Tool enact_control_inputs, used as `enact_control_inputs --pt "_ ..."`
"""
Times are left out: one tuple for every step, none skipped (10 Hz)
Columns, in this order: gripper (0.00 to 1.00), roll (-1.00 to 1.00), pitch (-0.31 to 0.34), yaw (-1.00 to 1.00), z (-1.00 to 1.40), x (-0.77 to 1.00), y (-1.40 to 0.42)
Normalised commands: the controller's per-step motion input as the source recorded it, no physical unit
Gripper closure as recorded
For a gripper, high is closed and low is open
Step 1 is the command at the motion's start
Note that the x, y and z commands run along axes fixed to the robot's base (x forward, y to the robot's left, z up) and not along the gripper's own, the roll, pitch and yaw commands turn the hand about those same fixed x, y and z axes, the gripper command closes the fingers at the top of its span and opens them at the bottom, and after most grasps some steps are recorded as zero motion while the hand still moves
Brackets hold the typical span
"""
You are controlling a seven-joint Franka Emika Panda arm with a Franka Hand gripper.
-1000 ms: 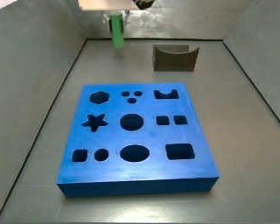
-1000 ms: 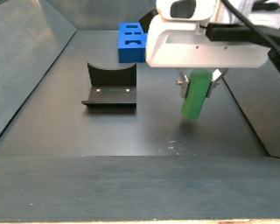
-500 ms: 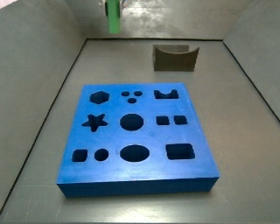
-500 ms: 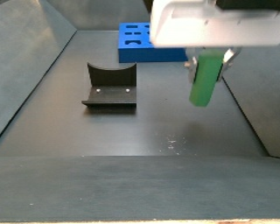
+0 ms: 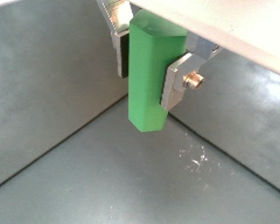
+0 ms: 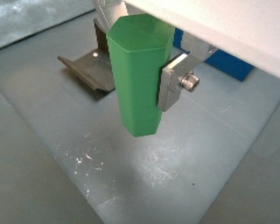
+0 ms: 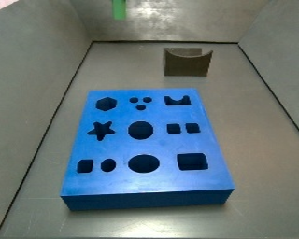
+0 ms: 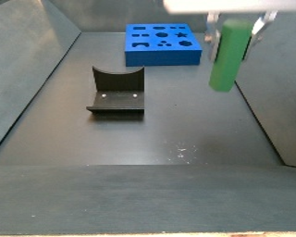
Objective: Pick up the hexagon object. Move up. Move to above the board. Insert the hexagon object.
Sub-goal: Move to above the board.
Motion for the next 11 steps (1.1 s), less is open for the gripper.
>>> enact_control_inputs --pt "1.00 0.07 0.095 0.02 1.00 -0.02 0.03" --pt "1.00 0.06 0.091 0.02 1.00 -0.02 0.03" --pt "1.00 0.05 0.083 0.02 1.00 -0.02 0.03" --pt "1.00 0.05 0.085 0.02 0.90 -0.01 0.03" --pt "1.00 0.05 0.086 0.02 0.75 -0.01 0.02" --pt "1.00 0.06 0.088 0.02 0.60 0.00 0.02" --pt "1.00 0.06 0.090 0.02 0.39 0.00 0.01" --pt "1.00 0.06 0.089 0.02 0.24 0.00 0.00" --pt "1.00 0.05 0.112 -0.16 0.22 0.25 -1.00" --pt "1.00 0.04 0.104 -0.14 0.20 0.25 -1.00" --pt "1.00 0.02 0.092 -0.07 0.20 0.25 -1.00"
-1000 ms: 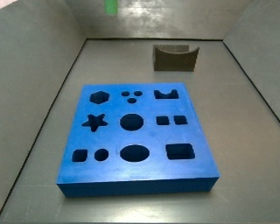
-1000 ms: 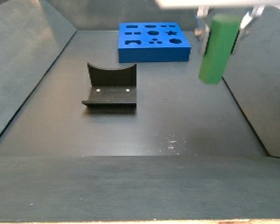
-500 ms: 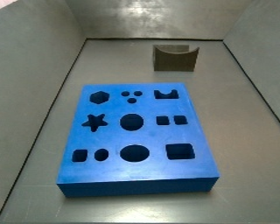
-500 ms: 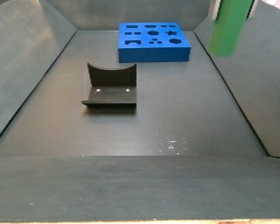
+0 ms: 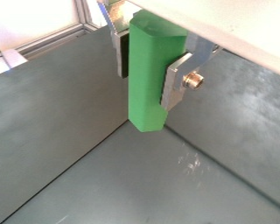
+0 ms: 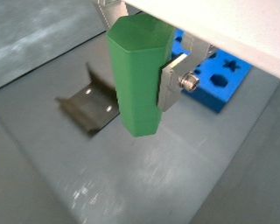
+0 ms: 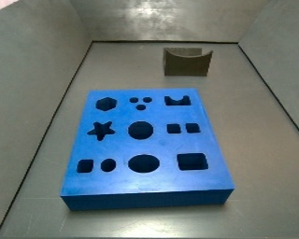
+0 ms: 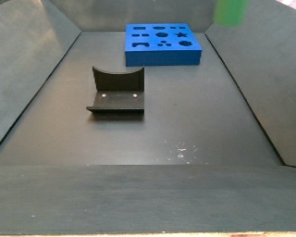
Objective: Pick up the hexagon object. Move up. Move to above the board. Insert the hexagon object.
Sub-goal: Move to above the board.
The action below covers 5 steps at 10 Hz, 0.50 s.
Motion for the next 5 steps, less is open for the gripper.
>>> enact_control_inputs --pt "1.00 -0.03 0.070 -0.05 0.21 0.25 -1.00" --pt "1.00 -0.02 0.060 -0.02 0.21 0.26 -1.00" --pt "1.00 -0.01 0.065 -0.01 0.21 0.26 -1.00" --pt "1.00 -0.01 0.077 0.00 0.21 0.26 -1.00" --pt "1.00 -0.01 0.087 0.00 0.21 0.27 -1.00"
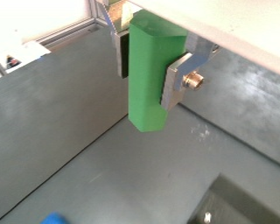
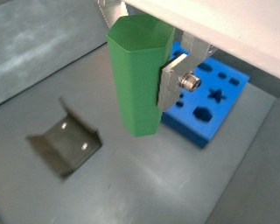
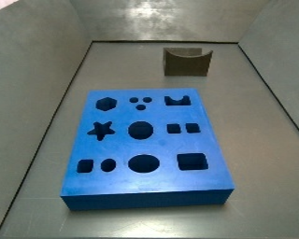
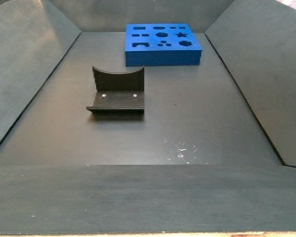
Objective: Pick up the hexagon object. Move up. Move to above the board. Insert the hexagon object.
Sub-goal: Move to above the board.
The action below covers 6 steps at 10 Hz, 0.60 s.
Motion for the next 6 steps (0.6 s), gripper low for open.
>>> enact_control_inputs --pt "1.00 0.00 0.102 0.01 0.21 0.28 -1.00" --pt "1.00 -0.02 0.119 0.01 0.22 0.29 -1.00" --pt "1.00 0.00 0.124 0.01 0.22 0.30 -1.00" --pt "1.00 0.00 0.129 0.01 0.22 0.31 -1.00" --pt "1.00 -0.01 0.130 0.01 0.22 0.32 -1.00" --pt "1.00 0.01 0.131 0.01 0.22 0.33 -1.00"
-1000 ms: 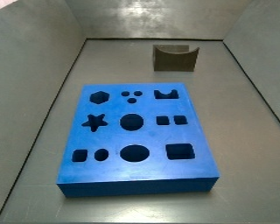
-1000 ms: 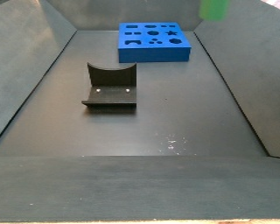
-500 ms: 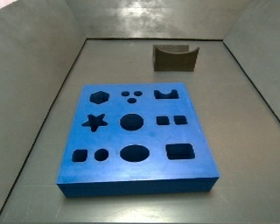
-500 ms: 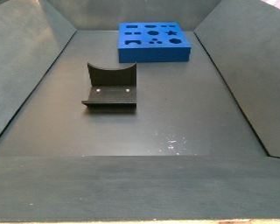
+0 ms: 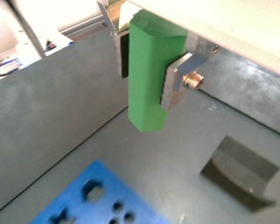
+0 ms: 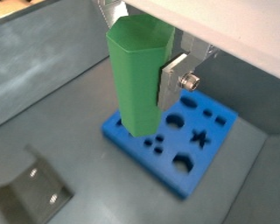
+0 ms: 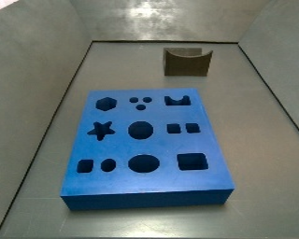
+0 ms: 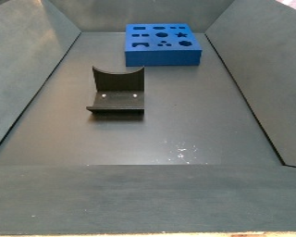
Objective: Pick up the hexagon object. Move up. Move to above the board. Insert the hexagon object.
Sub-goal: Move to above the board, then insert the hexagon object.
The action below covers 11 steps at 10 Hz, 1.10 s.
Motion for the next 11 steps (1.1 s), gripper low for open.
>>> enact_control_inputs --pt "1.00 0.00 0.131 0.01 0.23 0.35 -1.00" --pt "1.00 0.00 0.134 0.01 0.20 0.33 -0.84" --pt "1.00 0.01 0.131 0.01 0.15 0.25 -0.61" --pt "1.00 0.02 0.124 0.01 0.10 0.18 -0.37" --pt "1.00 0.03 0.098 0.01 0.05 0.12 -0.19" --pt "1.00 0.00 -0.014 0.00 -0.23 0.00 -0.51" --pt "1.00 -0.01 0.000 0.00 0.00 0.00 0.00" --pt "1.00 -0.11 -0.057 0.00 0.00 -0.28 -0.25" --pt "1.00 -0.01 -0.037 -0.01 0.00 -0.36 -0.55" --pt "1.00 -0.04 -0.106 -0.02 -0.14 -0.25 -0.55" --pt "1.00 0.06 0.000 0.00 0.00 0.00 0.00"
